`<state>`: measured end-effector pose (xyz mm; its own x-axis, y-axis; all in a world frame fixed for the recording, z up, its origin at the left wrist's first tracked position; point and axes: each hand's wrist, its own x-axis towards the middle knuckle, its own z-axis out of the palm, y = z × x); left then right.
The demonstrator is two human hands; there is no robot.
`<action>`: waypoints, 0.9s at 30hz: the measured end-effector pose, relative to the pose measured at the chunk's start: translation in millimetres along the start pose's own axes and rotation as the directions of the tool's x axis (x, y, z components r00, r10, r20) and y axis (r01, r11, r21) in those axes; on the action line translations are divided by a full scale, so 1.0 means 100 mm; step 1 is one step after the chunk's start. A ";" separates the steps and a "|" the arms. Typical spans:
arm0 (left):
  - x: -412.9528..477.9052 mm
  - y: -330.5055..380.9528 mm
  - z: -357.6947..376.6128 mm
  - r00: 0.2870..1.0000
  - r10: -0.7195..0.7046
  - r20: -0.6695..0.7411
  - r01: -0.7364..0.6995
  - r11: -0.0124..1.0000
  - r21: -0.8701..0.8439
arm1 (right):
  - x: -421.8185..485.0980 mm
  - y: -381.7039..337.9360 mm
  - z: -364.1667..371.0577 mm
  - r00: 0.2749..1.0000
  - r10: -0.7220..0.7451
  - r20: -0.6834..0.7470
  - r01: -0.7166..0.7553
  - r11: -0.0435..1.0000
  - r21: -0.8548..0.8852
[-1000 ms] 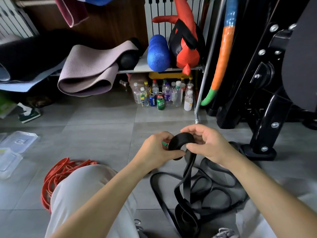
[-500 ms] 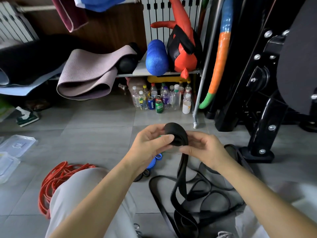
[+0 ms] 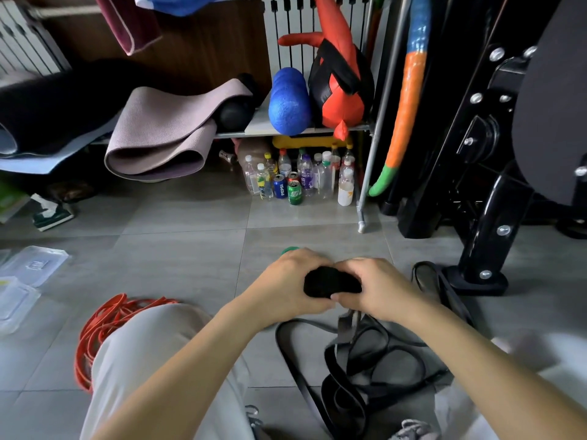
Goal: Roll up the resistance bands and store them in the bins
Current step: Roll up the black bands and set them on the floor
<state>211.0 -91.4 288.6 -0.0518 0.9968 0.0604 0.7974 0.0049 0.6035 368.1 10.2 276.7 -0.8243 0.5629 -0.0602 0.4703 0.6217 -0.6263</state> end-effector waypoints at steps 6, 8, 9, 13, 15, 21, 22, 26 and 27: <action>0.06 0.00 0.06 0.994 -0.110 -0.013 0.111 0.983 0.146 | 0.01 -0.01 -0.01 1.000 0.004 -0.016 -0.003 0.999 0.052; 0.08 -0.01 0.02 0.990 -0.137 -0.038 0.137 0.990 0.013 | 0.00 -0.02 -0.04 0.998 0.020 -0.054 -0.012 0.989 0.144; 0.08 -0.01 -0.02 0.986 -0.157 -0.054 0.152 0.985 -0.084 | 0.00 -0.03 -0.07 0.996 0.028 -0.081 -0.011 0.979 0.204; 0.07 0.04 -0.12 0.966 -0.249 -0.069 0.192 0.869 -0.456 | -0.03 -0.03 -0.19 0.986 0.043 -0.160 0.028 0.910 0.413; 0.06 0.06 -0.13 0.957 -0.284 -0.061 0.188 0.764 -0.617 | -0.02 -0.04 -0.21 0.982 0.055 -0.182 0.040 0.876 0.480; 0.06 0.12 -0.10 0.946 -0.323 0.016 0.115 0.290 -0.950 | 0.02 -0.10 -0.06 0.968 0.036 -0.248 0.152 0.701 0.696; 0.06 0.13 -0.09 0.950 -0.311 0.037 0.122 0.259 -0.958 | 0.01 -0.10 -0.06 0.967 0.038 -0.251 0.157 0.688 0.709; 0.07 0.10 -0.10 0.956 -0.292 0.022 0.171 0.497 -0.851 | 0.00 -0.06 -0.10 0.979 0.043 -0.200 0.105 0.734 0.671; 0.07 0.08 -0.10 0.959 -0.284 -0.018 0.181 0.658 -0.731 | 0.00 -0.05 -0.11 0.982 0.050 -0.183 0.076 0.780 0.621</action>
<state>210.6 -84.8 301.7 -0.2870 0.9528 -0.0991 0.0757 0.1257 0.9892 368.9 12.9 288.3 -0.7280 0.6836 0.0514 0.1091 0.1895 -0.9758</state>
